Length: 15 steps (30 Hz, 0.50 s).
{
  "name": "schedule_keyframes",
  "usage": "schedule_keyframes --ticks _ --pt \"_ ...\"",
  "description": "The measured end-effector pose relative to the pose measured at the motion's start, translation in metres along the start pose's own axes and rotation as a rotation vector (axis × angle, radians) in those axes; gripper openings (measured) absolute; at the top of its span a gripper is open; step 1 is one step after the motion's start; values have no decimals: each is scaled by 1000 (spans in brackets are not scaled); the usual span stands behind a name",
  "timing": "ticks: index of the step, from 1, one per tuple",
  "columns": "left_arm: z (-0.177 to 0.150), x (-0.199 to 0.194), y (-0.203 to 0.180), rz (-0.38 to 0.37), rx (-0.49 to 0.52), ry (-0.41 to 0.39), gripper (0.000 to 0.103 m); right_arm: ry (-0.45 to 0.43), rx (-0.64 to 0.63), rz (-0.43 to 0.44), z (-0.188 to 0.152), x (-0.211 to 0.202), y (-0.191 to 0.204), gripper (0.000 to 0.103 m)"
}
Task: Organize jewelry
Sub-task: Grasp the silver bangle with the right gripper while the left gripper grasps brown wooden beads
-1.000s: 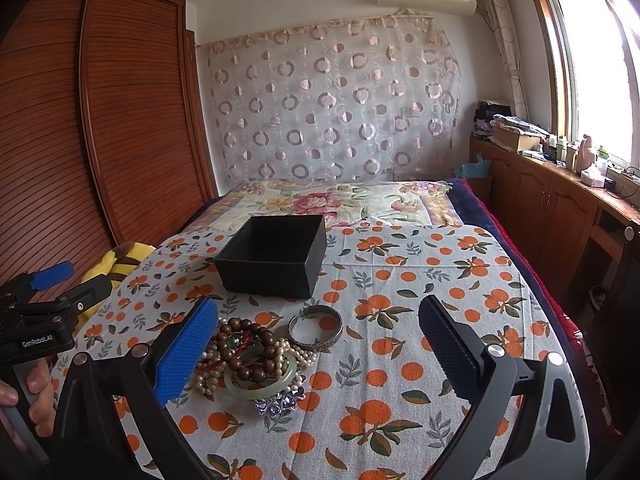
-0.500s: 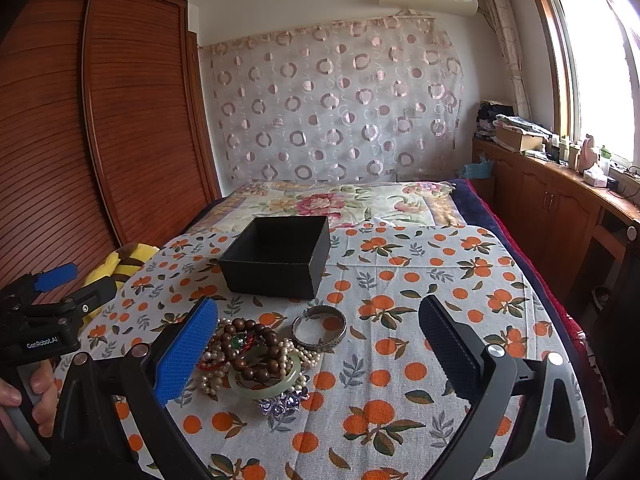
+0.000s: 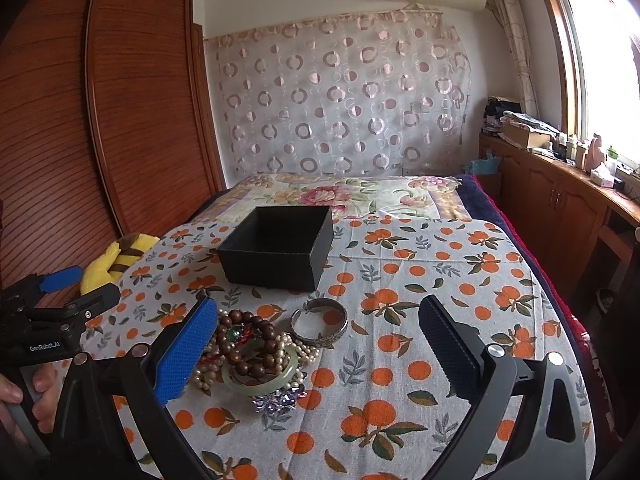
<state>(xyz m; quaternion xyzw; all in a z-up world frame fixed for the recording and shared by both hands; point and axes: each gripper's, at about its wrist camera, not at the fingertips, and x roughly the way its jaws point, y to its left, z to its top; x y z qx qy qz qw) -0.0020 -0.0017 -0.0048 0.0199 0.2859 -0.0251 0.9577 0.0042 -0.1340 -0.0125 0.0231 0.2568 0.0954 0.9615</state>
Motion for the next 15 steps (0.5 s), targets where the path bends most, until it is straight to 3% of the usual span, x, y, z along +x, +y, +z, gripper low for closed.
schedule_keyframes --ticks 3,8,15 --pt "-6 13 2 -18 13 27 96 18 -18 8 -5 10 -6 99" --pt "-14 31 4 -61 27 82 96 95 -89 32 -13 33 -14 82" --pt "-17 50 0 -118 52 143 96 224 -143 108 -22 71 -20 44"
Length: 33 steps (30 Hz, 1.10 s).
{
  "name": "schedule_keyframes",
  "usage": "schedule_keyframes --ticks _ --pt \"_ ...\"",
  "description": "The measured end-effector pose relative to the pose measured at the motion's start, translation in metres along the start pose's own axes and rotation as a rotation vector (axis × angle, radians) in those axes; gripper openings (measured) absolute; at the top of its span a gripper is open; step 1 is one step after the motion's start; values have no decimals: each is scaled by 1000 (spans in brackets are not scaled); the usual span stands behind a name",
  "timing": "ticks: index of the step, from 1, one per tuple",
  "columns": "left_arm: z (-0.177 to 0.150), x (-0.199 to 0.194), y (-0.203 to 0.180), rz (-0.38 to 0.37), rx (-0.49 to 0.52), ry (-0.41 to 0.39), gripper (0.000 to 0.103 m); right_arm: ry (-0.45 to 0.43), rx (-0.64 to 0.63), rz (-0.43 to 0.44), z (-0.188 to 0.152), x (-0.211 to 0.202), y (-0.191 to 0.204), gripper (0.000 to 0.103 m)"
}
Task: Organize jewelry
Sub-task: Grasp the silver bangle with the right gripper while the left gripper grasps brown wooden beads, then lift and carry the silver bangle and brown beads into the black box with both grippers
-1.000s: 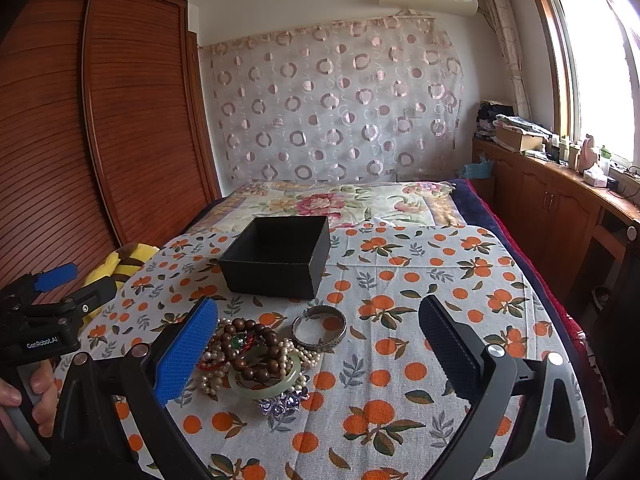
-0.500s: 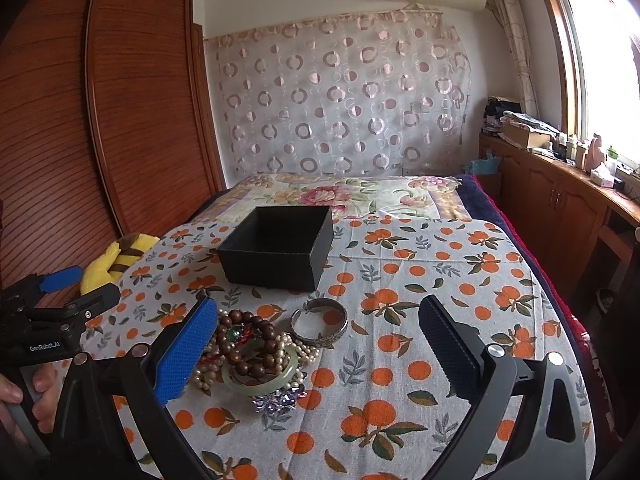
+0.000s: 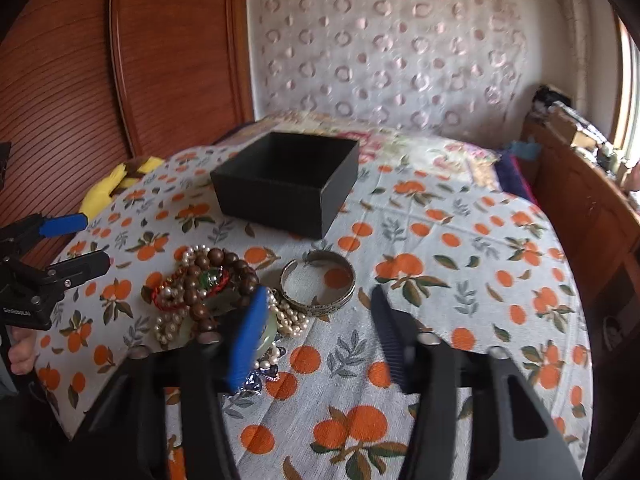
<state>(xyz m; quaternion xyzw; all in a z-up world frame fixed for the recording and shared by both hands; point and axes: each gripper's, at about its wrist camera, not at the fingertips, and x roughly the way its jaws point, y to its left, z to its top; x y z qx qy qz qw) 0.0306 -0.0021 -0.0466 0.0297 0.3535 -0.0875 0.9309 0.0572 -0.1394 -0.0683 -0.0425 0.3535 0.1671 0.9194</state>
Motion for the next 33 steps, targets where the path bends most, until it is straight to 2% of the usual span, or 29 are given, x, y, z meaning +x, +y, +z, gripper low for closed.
schedule_keyframes --ticks 4,10,12,14,19,21,23,25,28,33 --pt "4 8 -3 -53 9 19 96 44 14 42 6 16 -8 29" --pt "14 20 -6 -124 16 29 96 126 15 58 15 45 -20 23" --pt "17 27 -9 -150 24 41 91 144 14 54 16 52 -23 23" --pt "20 36 -10 -172 32 66 76 158 7 44 18 57 -26 23" --pt "30 54 -19 -237 43 117 58 195 0 44 21 69 -30 23" --pt "34 63 -24 -260 48 143 48 208 7 60 21 73 -33 13" --pt "36 72 -28 -274 53 173 37 213 8 68 20 75 -35 10" --pt "38 79 -30 -290 50 194 32 208 1 45 20 73 -37 6" --pt "39 89 -30 -308 26 230 27 202 6 34 21 69 -41 5" --pt "41 97 -30 -308 19 247 26 201 14 32 16 67 -50 5"
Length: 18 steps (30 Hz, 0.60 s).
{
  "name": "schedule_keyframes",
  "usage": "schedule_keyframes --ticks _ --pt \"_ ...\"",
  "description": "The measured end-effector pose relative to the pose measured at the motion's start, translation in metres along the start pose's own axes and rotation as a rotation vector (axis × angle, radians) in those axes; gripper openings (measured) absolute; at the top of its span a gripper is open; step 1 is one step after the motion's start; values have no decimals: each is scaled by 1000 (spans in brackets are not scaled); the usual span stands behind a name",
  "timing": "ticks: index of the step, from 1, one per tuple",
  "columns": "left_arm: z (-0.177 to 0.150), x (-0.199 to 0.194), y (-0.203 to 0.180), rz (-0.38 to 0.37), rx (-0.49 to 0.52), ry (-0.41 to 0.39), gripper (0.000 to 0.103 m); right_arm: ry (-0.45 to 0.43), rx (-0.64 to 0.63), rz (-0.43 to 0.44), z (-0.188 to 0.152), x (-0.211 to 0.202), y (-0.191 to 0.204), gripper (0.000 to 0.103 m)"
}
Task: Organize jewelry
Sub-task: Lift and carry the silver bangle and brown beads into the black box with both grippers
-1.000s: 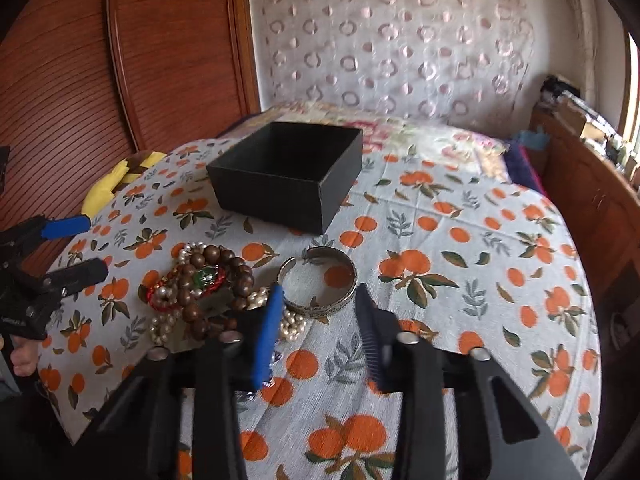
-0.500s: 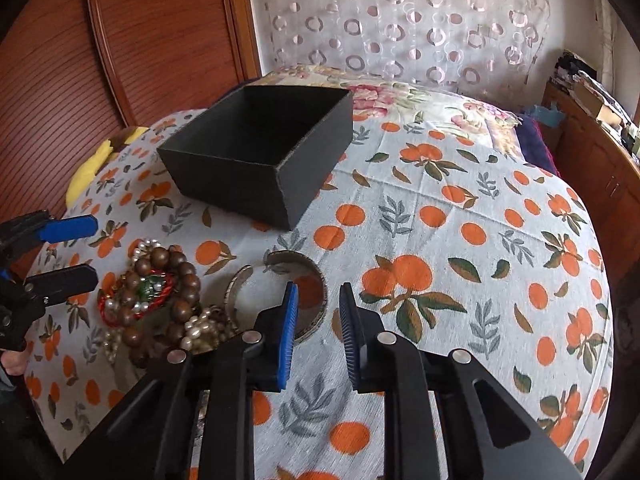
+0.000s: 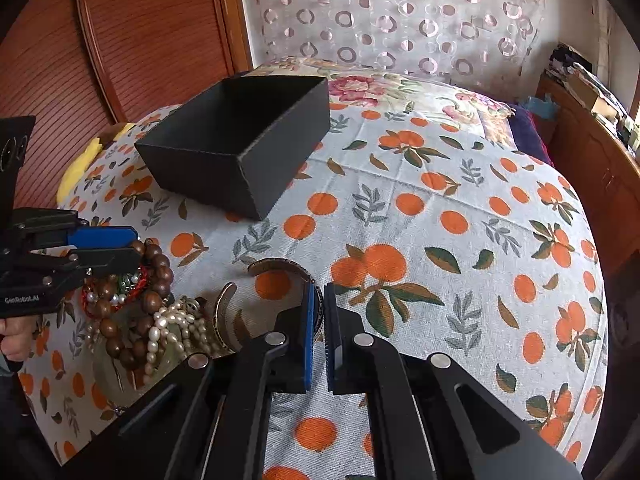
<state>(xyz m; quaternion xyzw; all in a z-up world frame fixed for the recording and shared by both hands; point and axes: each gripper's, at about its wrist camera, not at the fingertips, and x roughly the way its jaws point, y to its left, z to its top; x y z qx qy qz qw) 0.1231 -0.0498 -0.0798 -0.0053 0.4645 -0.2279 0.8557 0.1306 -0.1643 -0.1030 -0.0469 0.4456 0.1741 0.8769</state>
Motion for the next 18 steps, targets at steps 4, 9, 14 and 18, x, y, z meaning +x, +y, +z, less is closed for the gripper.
schedule_keyframes --ticks 4,9,14,18 --pt "4 6 2 -8 -6 11 15 -6 1 -2 1 1 2 6" --pt "5 3 -2 5 23 -9 14 -13 -15 -10 0 3 3 9" --pt "11 -25 -12 -5 45 -97 14 -10 -27 -5 -1 3 5 6" --pt "19 -50 -30 11 91 -171 14 -21 -30 -5 -2 0 7 6"
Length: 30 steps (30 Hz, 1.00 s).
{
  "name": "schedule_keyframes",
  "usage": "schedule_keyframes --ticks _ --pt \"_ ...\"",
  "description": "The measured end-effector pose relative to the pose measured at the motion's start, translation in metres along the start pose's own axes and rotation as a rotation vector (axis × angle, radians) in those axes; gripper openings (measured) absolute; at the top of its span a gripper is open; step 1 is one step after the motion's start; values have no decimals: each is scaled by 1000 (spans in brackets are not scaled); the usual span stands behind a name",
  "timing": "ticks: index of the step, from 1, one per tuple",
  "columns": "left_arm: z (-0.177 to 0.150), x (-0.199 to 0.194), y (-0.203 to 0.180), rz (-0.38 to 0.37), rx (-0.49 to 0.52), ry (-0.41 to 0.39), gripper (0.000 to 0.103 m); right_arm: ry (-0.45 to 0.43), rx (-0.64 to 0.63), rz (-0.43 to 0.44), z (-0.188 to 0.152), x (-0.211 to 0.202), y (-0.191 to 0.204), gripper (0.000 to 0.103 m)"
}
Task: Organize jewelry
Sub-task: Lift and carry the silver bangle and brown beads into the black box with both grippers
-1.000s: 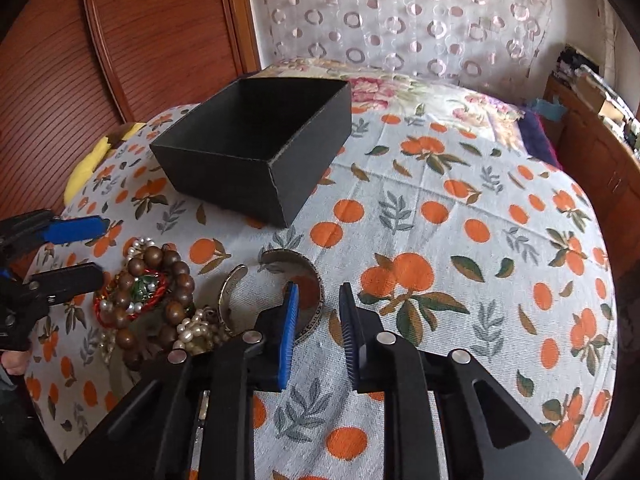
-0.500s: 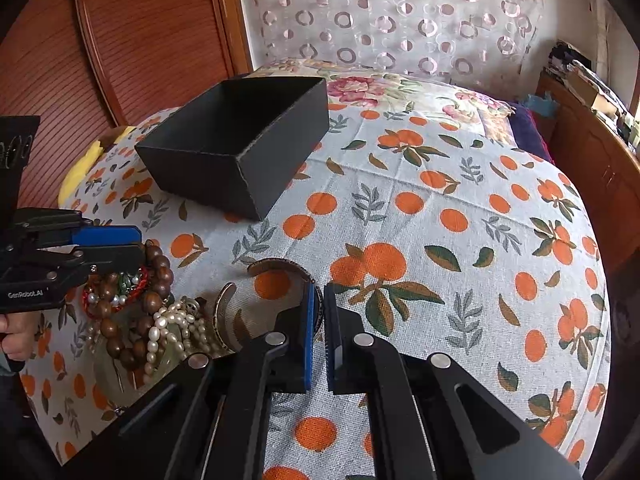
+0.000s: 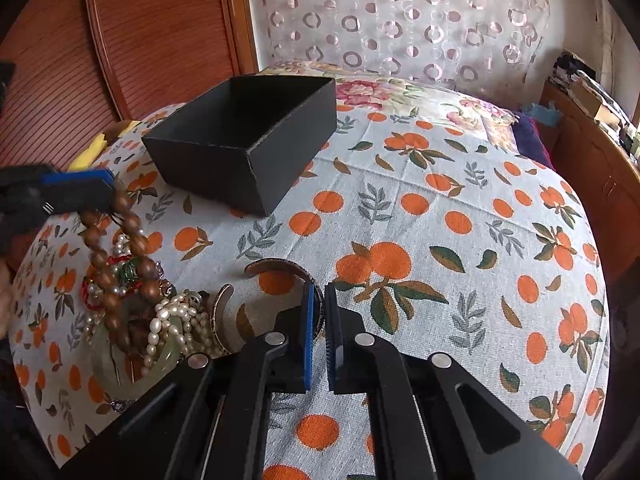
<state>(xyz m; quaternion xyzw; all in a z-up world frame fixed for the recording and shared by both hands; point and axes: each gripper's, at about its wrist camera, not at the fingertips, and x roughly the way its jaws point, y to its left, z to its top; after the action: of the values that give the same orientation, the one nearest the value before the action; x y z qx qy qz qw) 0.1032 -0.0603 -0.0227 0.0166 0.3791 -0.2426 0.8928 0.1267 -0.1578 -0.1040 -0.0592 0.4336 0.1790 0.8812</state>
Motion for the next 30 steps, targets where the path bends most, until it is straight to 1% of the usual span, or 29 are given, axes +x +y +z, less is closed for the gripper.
schedule_keyframes --ticks 5,10,12,13,17,18,23,30 --pt "15 -24 -13 13 42 -74 14 -51 9 -11 3 -13 0 5" --pt "31 -38 -13 56 66 -127 14 -104 4 -18 13 -29 2 5" --pt "37 -40 -9 66 62 -134 14 -124 3 -21 19 -35 2 5" --pt "41 -40 -6 74 60 -139 14 -143 1 -24 28 -40 3 5" --pt "51 -40 6 104 53 -156 14 -165 -3 -29 41 -44 3 5" --pt "54 -41 7 110 52 -159 14 -181 -4 -24 52 -44 4 5" --pt "71 -40 18 135 48 -173 14 -216 -16 -13 81 -39 13 6" --pt "89 -32 25 167 60 -173 14 -195 -60 -5 105 -14 31 6"
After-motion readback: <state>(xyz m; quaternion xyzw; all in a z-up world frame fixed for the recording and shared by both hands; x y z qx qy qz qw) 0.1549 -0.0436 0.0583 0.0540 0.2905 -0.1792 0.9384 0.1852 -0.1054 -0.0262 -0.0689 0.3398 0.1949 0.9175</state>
